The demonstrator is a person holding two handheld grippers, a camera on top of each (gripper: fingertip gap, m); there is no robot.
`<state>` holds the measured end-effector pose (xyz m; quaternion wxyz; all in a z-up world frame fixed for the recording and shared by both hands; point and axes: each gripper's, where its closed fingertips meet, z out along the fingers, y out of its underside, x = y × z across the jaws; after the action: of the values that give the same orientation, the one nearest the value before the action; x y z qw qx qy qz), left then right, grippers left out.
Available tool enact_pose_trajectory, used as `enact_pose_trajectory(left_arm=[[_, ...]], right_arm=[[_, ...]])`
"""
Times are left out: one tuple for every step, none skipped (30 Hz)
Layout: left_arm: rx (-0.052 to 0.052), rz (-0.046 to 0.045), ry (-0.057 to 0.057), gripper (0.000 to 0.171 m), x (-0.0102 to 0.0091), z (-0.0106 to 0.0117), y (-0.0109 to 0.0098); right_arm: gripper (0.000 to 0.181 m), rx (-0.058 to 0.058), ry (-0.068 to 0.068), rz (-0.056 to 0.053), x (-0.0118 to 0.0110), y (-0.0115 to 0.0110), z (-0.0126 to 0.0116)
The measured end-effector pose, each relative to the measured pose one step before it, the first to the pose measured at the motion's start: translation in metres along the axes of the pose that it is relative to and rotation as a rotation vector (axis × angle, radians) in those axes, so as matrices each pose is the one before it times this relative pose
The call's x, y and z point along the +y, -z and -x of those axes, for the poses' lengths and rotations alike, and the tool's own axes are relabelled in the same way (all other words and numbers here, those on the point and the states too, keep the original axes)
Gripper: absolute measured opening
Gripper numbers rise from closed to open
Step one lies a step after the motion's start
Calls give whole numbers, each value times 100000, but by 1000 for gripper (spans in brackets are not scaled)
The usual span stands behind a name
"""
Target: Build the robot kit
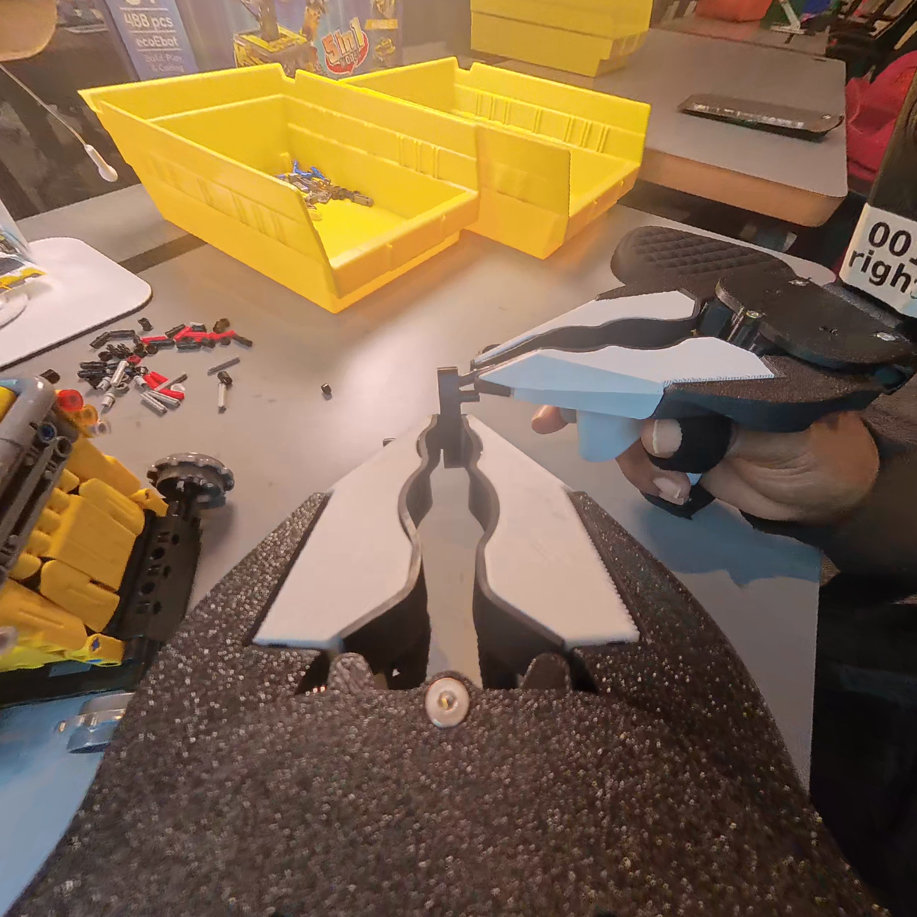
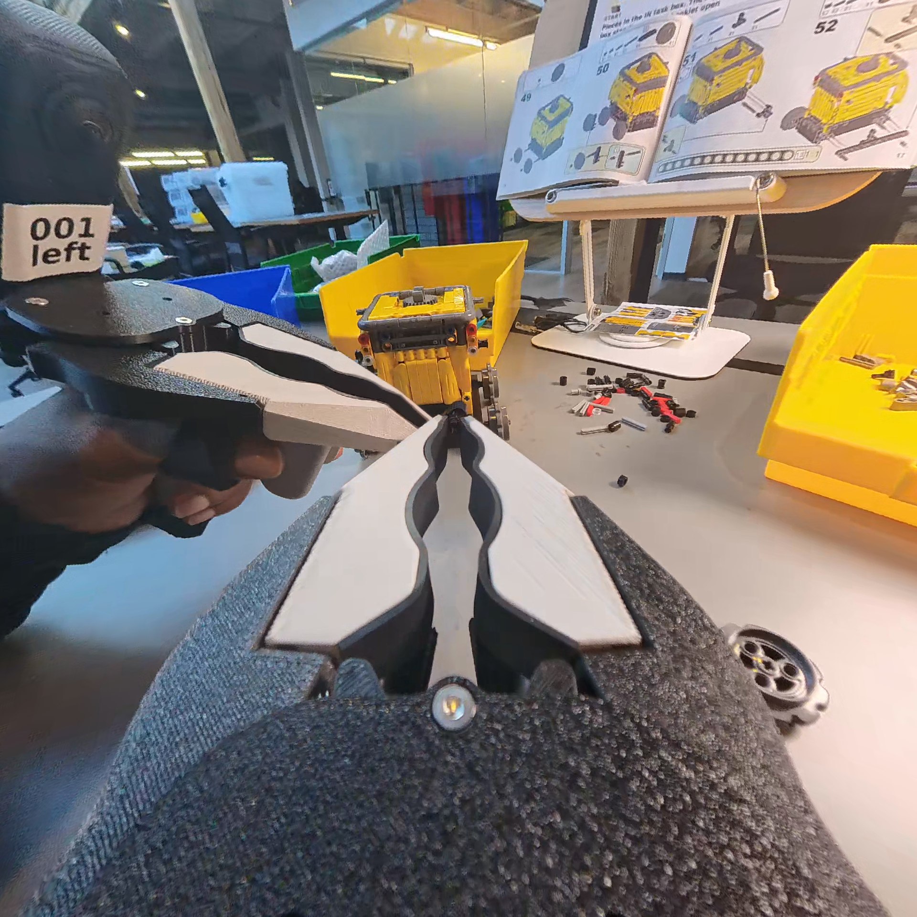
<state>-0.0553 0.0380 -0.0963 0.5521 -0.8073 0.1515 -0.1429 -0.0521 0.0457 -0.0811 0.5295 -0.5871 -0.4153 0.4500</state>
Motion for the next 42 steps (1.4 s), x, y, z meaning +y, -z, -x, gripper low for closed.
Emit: enact_pose_trajectory(left_arm=[[-189, 56, -530, 5, -18, -32, 4], [130, -76, -255, 5, -30, -64, 19], [-294, -237, -787, 5, -73, -40, 29], [-698, 88, -1358, 5, -25, -19, 26], [-547, -69, -1210, 5, -44, -36, 32], [-77, -184, -759, 5, -33, -59, 49], [398, -626, -559, 5, -98, -106, 70], [376, -663, -579, 5, -82, -65, 100], [274, -663, -486, 5, -65, -25, 121], [414, -608, -93, 5, -35, 8, 132], [413, -502, -70, 5, 27, 15, 128], [234, -685, -37, 5, 35, 6, 124], [196, -955, 37, 5, 1, -34, 120], [792, -1457, 489, 5, -45, -77, 139], [2159, -2205, 1865, 5, -138, -158, 170], [2994, -1758, 2880, 5, -69, -217, 125], [1167, -804, 1282, 5, 63, -106, 33], [-992, -284, -996, 5, 82, 61, 52], [-319, -648, -607, 5, -34, -53, 62], [543, -955, -110, 5, -86, -182, 58], [-371, -419, -908, 5, -34, -76, 70], [-680, 85, -1947, 5, -37, -31, 143], [-694, 385, -2620, 5, -33, -61, 153], [-330, 326, -3532, 5, -45, -146, 129], [15, 233, -3799, 4, -31, -170, 127], [46, 707, -3121, 4, 58, -134, 119], [256, 665, -3048, 4, 72, -130, 97], [643, -165, -2486, 4, -17, -129, 168], [1056, -597, -533, 4, -70, -98, 210], [1481, -620, 272, 4, -62, -87, 226], [1762, -976, 352, 5, -106, -84, 295], [2689, -1640, 1264, 3, -191, -170, 340], [4161, -1673, 1905, 5, -188, -293, 337], [4621, -1089, 1545, 5, -67, -347, 305], [3615, -1243, 573, 5, -115, -269, 294], [3730, -911, 499, 5, -143, -361, 252], [3966, -756, 45, 5, -197, -503, 174], [3212, -203, -1015, 5, -178, -486, 76], [3043, 1443, -1335, 5, 31, -502, -26], [2760, 2978, -1546, 5, 243, -492, -102], [1949, 3390, -1886, 5, 326, -403, -155], [2205, 3427, -1640, 5, 330, -453, -164]], right_arm=[[4, 455, 404, -411, -100, 20, -28], [4, 554, -13, -515, -101, 33, -92], [4, -226, -575, -375, -69, 14, -10], [4, -151, -865, -207, -36, -3, 7], [4, 140, -127, -669, -70, 2, 15], [4, 220, 18, -466, -49, 5, 29], [4, 325, -418, -906, -102, 20, 21], [4, 371, -547, -655, -56, 2, 42], [4, 327, -931, -944, -67, -8, 69], [4, -59, -1657, -657, -5, -25, 108], [4, -1001, -2592, 23, 61, -42, 107], [4, -1458, -3117, 249, 58, -21, 104], [4, -1440, -2847, 101, 42, 0, 103], [4, -1430, -3042, -316, -14, 19, 122], [4, -2418, -5625, -1739, -186, 42, 207], [4, -3151, -7125, -786, -12, -11, 229], [4, -2017, -6148, -473, 45, -60, 59], [4, -628, -2351, 169, 152, -60, -26], [4, 485, 1021, -235, 58, -29, -1], [4, 932, 2227, -479, -71, -7, 134], [4, 776, 1536, -134, -100, 6, 170], [4, -280, 16, 318, -19, -5, 213], [4, -1271, -686, 129, -32, -3, 260], [3, -1485, -901, 261, -46, 56, 244], [3, -1271, -979, 54, -42, 96, 209], [3, -495, -279, 264, 70, 59, 146], [3, -320, 86, -71, 107, 48, 111], [4, -1474, -391, -922, -4, 97, 232], [4, -2130, -1007, -797, -11, 121, 278], [4, -2930, -768, 166, 31, 146, 312], [6, -4414, 13, 1297, 62, 187, 441], [7, -6849, 257, 1326, -99, 327, 687], [19, -5446, 52, 1876, -209, 390, 431], [25, -5997, 2182, 2102, -329, 493, 573], [26, -4927, 4118, 2996, -274, 451, 501], [29, -3477, 6172, 4204, -73, 302, 362], [34, -1938, 7311, 5851, 238, 149, 178], [37, -3068, 7479, 6246, 354, 36, 419], [38, -4850, 6473, 5223, 275, -51, 806], [38, -3664, 5939, 4170, 198, -126, 668], [38, -2276, 6017, 4048, 244, -136, 449], [37, -1890, 5180, 3509, 263, -124, 325]])
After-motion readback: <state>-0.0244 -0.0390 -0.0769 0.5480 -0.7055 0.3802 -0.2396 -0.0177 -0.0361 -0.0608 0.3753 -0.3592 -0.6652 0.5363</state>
